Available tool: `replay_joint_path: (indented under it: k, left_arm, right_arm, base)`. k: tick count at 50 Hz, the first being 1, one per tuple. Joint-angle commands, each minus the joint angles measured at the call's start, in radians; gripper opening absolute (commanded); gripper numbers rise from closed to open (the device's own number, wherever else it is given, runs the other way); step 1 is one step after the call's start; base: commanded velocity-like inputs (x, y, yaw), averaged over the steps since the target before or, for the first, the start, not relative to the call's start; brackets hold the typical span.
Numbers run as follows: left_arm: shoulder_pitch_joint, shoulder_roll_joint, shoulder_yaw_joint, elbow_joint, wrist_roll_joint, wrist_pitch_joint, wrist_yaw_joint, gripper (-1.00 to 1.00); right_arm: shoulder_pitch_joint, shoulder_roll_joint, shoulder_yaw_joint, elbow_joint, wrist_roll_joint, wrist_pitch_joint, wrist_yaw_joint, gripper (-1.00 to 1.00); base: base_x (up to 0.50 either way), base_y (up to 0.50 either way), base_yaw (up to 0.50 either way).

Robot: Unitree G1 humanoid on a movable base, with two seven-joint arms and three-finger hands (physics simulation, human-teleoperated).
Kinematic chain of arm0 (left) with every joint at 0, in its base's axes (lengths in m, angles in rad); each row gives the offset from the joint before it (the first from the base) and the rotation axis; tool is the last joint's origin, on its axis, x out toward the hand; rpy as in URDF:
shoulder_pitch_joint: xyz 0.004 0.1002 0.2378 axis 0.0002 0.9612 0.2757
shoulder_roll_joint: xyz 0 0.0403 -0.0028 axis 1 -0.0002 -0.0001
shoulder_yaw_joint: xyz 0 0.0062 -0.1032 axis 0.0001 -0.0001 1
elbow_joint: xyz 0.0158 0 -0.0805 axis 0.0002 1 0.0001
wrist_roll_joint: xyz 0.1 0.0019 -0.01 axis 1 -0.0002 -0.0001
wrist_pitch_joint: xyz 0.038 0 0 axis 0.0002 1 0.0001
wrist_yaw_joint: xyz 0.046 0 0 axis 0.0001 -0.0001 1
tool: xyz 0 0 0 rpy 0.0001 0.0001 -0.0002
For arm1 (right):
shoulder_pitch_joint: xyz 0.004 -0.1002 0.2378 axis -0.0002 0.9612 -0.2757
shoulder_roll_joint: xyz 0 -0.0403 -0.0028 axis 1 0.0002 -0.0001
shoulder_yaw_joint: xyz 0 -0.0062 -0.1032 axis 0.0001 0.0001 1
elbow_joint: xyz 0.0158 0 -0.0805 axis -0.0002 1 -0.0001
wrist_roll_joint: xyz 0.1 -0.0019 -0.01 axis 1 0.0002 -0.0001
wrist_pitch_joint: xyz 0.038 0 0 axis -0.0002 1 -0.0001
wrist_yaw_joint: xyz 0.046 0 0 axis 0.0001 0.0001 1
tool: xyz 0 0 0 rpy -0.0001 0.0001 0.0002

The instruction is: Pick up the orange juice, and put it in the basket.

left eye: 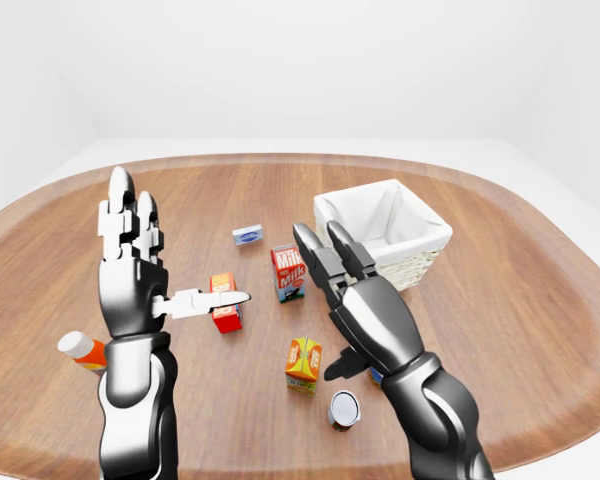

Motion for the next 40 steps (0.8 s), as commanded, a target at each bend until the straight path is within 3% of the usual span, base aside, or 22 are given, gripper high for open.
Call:
replay_joint_path:
  k: [1,25,40]
  left_arm:
    - [0.001,-0.001,0.0,-0.007,-0.002,0.0,0.001,1.0]
    - [-0.002,0.002,0.003,0.011,-0.007,0.0,0.002,1.0]
    - [-0.005,0.003,0.004,0.019,-0.008,0.0,0.002,1.0]
  right_arm:
    - [0.033,-0.019,0.038,0.044,0.006,-0.006,-0.048,1.0]
    - [0.06,-0.047,0.052,0.175,0.056,-0.036,-0.15,1.0]
    - [0.058,-0.056,0.036,0.371,0.118,-0.102,-0.263,1.0]
  base:
    - [0.0,0.0,0.0]
    - [0.0,0.0,0.0]
    - [0.0,0.0,0.0]
